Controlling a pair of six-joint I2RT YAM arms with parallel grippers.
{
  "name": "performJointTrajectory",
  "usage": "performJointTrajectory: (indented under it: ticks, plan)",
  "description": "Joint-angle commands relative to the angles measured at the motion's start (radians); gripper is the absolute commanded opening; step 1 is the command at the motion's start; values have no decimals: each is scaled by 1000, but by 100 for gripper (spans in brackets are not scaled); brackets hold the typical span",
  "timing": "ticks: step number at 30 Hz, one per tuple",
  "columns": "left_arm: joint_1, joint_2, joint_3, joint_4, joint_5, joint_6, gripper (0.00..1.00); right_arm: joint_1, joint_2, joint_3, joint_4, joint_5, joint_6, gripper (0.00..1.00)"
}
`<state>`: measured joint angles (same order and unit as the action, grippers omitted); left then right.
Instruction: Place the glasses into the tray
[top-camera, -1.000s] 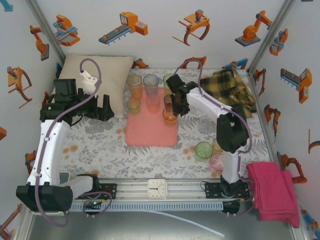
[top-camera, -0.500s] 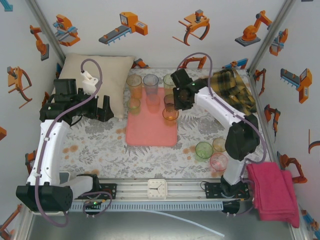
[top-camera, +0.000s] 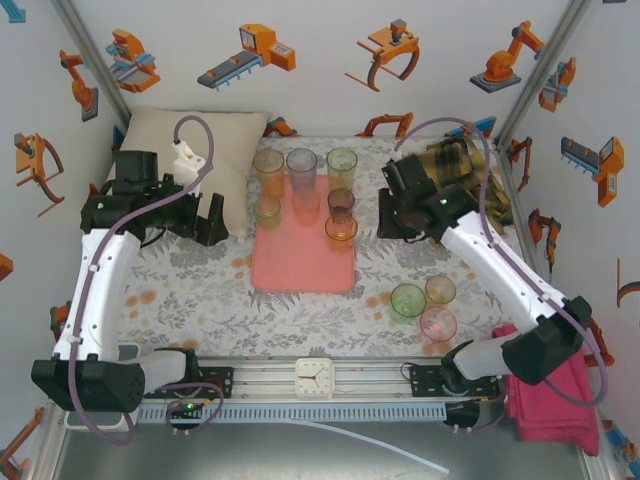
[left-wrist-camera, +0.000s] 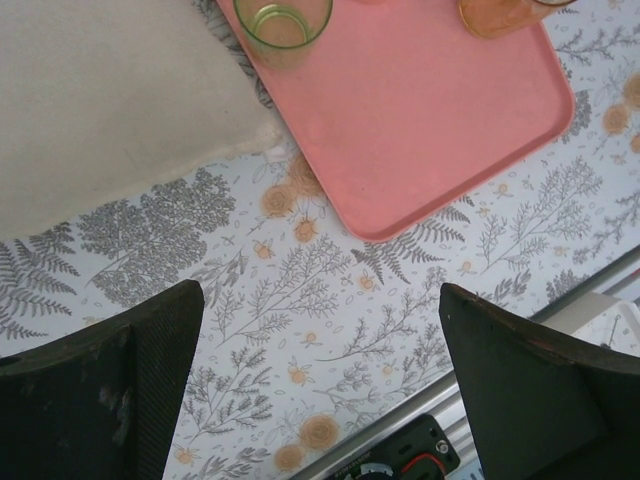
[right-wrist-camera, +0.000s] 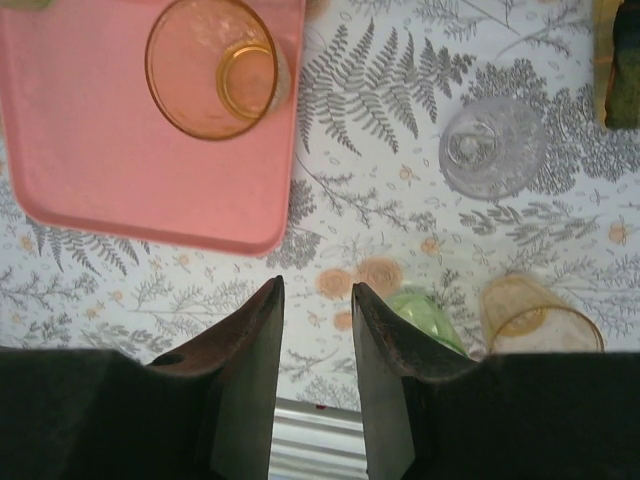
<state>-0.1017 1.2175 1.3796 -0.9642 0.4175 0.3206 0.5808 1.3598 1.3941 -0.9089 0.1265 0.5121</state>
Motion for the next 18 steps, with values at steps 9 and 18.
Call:
performJointTrajectory:
  ticks: [9, 18]
  plan:
    - [-25, 19, 53, -62, -4, 13, 93, 10, -156, -84, -70, -9, 32, 35]
    - [-33, 1, 5, -48, 12, -14, 93, 10, -324, -195, -130, -33, 27, 35]
